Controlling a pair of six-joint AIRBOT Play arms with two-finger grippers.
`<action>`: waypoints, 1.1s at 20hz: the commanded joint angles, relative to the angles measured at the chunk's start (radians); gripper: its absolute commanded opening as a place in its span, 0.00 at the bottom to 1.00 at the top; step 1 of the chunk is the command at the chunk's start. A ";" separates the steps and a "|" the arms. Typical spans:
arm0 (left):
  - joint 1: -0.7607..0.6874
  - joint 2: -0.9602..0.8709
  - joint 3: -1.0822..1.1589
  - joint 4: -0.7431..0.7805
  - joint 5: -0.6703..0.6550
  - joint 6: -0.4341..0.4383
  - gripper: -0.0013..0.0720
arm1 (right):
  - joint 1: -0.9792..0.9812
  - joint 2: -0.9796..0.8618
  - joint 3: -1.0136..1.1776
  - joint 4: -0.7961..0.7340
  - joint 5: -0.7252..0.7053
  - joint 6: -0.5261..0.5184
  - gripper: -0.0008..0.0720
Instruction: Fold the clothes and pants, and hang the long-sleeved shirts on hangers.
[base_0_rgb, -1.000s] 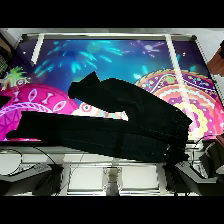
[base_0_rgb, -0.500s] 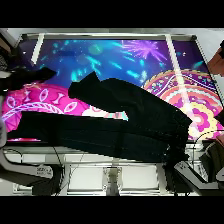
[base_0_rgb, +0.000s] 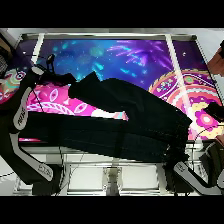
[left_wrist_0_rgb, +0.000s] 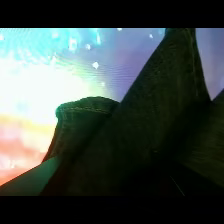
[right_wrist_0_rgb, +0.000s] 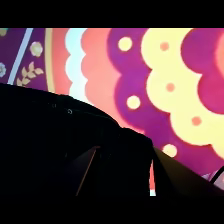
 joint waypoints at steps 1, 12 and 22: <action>-0.010 -0.032 0.015 0.084 0.021 -0.058 0.81 | 0.015 0.000 0.001 0.002 0.003 -0.001 0.53; -0.064 -0.066 0.015 0.140 0.089 -0.106 0.81 | 0.015 0.000 0.001 0.002 0.009 -0.001 0.53; -0.065 -0.037 0.016 0.140 0.103 -0.117 0.06 | 0.015 0.000 0.001 0.002 0.021 -0.001 0.53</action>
